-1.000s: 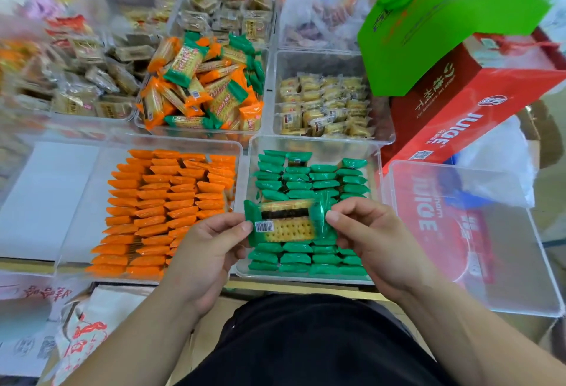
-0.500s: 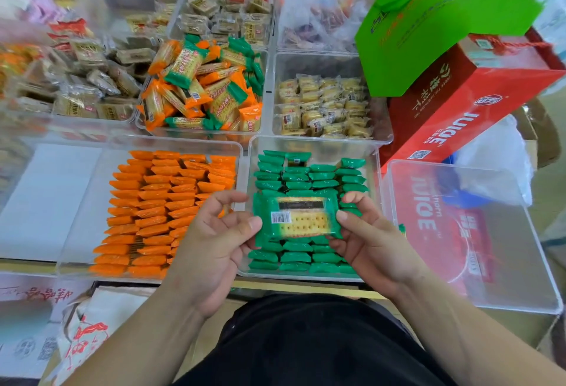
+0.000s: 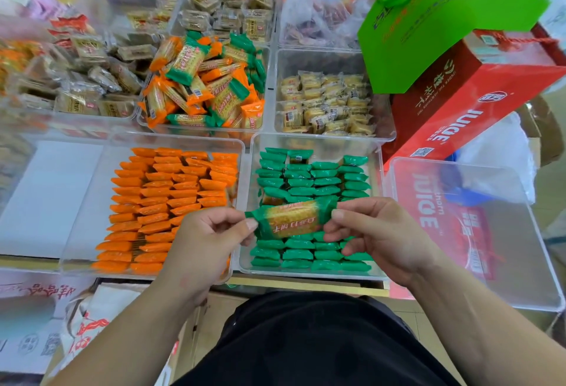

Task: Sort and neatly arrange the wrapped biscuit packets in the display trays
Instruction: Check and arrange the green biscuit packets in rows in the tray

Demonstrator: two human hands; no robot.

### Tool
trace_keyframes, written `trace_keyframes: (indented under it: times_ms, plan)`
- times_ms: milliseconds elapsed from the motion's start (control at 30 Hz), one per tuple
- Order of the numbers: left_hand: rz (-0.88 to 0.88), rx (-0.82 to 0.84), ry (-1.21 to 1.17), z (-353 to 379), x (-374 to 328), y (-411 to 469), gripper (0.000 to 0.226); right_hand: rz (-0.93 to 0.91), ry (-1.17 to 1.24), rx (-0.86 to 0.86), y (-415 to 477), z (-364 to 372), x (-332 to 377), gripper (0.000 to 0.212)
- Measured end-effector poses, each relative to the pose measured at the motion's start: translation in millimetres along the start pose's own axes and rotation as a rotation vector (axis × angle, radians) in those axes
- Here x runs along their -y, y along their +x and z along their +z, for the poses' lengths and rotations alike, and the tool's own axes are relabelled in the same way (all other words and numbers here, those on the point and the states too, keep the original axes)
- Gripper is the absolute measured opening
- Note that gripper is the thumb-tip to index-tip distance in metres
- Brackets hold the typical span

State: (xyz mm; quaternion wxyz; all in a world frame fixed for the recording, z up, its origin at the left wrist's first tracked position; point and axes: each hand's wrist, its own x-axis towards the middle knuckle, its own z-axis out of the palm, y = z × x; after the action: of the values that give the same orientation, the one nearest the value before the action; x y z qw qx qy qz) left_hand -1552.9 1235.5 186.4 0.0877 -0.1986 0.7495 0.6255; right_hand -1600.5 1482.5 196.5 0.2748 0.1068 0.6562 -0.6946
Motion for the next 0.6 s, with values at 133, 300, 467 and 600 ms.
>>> trace_keyframes:
  times_ms: [133,300,467,600]
  plan:
    - [-0.196,0.099,-0.277,-2.3,-3.5,4.0,0.014,0.117,-0.025,-0.021,6.5,3.2,-1.9,0.036]
    - [-0.308,0.189,-0.432,-3.2,-7.9,7.0,0.014,0.269,0.245,0.025,9.2,10.9,-4.8,0.034]
    - [-0.135,0.040,-0.165,0.8,-3.5,5.5,0.018,0.151,0.027,-0.055,7.9,11.4,-7.5,0.016]
    - [0.066,0.016,0.053,1.9,-3.1,8.2,0.014,0.066,0.081,-0.116,10.4,14.1,-9.2,0.016]
